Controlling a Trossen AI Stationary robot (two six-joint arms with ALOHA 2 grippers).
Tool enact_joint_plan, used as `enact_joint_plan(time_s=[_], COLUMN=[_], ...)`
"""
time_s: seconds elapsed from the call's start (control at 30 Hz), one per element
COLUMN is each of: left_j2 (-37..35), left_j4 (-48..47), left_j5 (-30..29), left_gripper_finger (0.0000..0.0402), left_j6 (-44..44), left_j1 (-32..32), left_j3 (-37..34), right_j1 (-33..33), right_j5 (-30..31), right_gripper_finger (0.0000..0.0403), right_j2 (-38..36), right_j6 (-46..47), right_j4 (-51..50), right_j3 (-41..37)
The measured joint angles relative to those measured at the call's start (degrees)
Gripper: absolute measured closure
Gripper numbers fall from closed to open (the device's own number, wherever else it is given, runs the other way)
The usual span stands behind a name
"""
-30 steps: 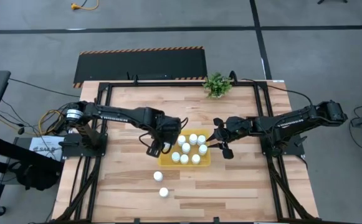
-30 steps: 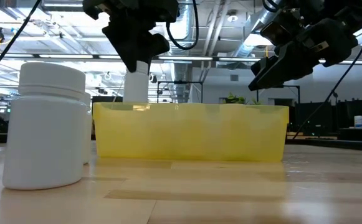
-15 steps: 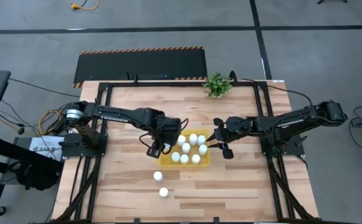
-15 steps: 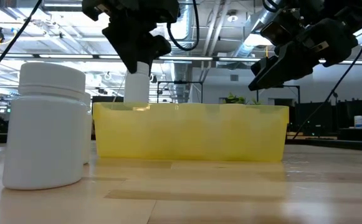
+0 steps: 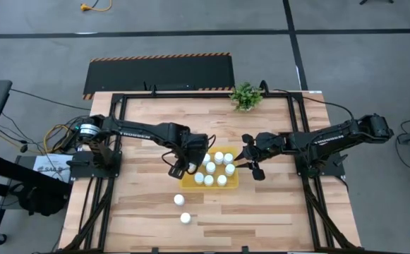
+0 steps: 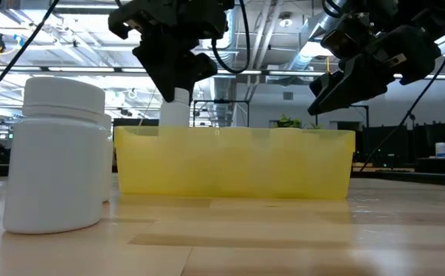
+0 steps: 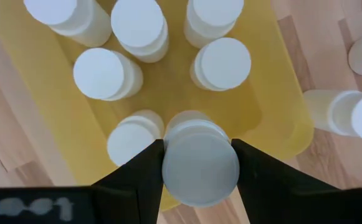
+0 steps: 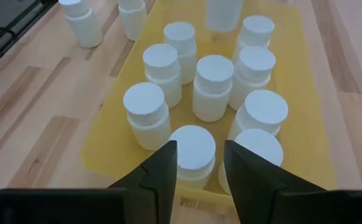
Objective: Pick and place pill bottles into a basket
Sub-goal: Put the white pill bottle into the yellow bin
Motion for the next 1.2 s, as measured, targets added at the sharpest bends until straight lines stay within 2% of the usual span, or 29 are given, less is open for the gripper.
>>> enact_joint_plan(time_s=[0.97, 1.2], left_j2=[1.0, 1.0], left_j4=[10.0, 11.0], left_j5=[2.1, 2.3], left_gripper_finger=[0.0242, 0.0242], left_j6=[1.3, 3.1], left_j1=[0.3, 0.7], left_j3=[-8.2, -8.3], right_j1=[0.0, 0.0], right_j5=[0.0, 0.0], right_gripper_finger=[0.0278, 0.0278], right_j2=[0.0, 0.0], right_j6=[0.0, 0.1], right_j4=[-0.3, -0.3], right_j3=[0.0, 0.0])
